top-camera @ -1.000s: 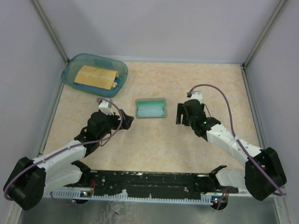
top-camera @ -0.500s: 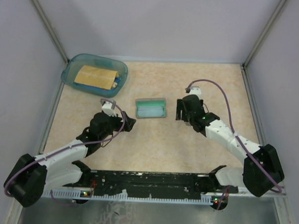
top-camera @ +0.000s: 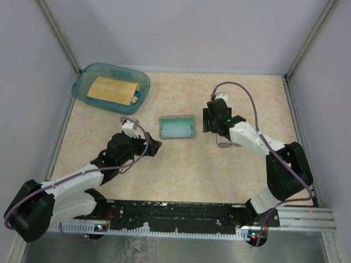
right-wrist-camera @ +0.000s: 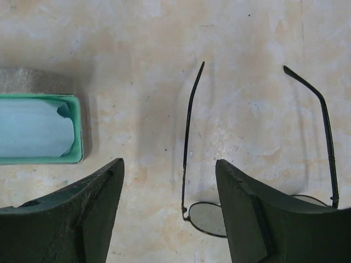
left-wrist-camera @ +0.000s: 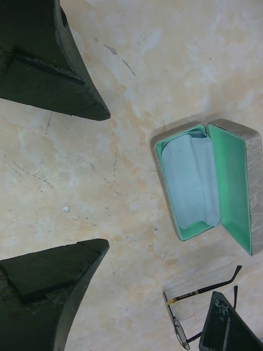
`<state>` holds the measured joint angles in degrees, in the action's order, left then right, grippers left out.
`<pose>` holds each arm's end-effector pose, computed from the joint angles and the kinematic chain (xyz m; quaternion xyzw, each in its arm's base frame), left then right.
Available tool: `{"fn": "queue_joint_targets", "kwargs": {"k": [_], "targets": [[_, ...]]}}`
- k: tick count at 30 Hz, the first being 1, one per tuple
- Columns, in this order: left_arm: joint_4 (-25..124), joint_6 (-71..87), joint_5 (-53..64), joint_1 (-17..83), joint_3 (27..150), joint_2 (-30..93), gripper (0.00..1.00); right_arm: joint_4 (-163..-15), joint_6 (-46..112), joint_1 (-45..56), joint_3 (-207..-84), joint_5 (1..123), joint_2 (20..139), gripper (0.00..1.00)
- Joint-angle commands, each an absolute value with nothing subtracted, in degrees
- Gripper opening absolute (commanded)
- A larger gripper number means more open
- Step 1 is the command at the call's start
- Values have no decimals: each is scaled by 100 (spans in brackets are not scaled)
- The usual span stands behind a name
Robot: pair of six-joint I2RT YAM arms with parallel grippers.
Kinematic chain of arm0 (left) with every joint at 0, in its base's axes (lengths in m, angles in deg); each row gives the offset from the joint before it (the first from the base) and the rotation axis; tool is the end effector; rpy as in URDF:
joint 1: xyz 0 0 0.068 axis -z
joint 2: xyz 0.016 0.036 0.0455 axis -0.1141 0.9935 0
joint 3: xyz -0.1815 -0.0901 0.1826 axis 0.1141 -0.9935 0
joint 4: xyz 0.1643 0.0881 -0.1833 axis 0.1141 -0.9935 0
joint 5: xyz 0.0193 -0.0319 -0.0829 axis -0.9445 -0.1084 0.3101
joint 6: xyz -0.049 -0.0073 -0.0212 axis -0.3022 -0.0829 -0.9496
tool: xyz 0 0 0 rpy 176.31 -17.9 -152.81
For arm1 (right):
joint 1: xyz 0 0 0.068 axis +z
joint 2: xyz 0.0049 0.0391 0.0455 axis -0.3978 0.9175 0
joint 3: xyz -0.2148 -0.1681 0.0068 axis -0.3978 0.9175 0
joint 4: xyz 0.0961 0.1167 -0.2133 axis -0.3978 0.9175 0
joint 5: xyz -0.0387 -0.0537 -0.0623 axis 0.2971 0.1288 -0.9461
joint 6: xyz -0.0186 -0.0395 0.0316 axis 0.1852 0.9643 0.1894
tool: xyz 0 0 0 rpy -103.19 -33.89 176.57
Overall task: Organize the sunglasses
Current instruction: Move the sunglasses to the center of the board.
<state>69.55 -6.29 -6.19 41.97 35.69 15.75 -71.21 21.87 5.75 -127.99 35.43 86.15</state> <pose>0.1767 -0.1230 0.1929 0.0498 0.8102 -0.2766 0.5143 0.2881 0.1479 0.2281 -0.0316 0.9226 0.0019 0.3845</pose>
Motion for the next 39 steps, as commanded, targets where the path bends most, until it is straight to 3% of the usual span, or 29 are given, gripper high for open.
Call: {"fn": "queue_joint_targets", "kwargs": {"k": [1,15,39], "targets": [[7106,-593,-658,4260,3724,1570,94,-7129,2420,379,-13313,3774,8945,68],[7092,-597,-674,4294,3745,1524,95,-7168,2574,145,-13855,4475,9958,65],[6999,-604,-721,4341,3732,1409,94,-7600,2526,621,-12358,5093,8713,60]]}}
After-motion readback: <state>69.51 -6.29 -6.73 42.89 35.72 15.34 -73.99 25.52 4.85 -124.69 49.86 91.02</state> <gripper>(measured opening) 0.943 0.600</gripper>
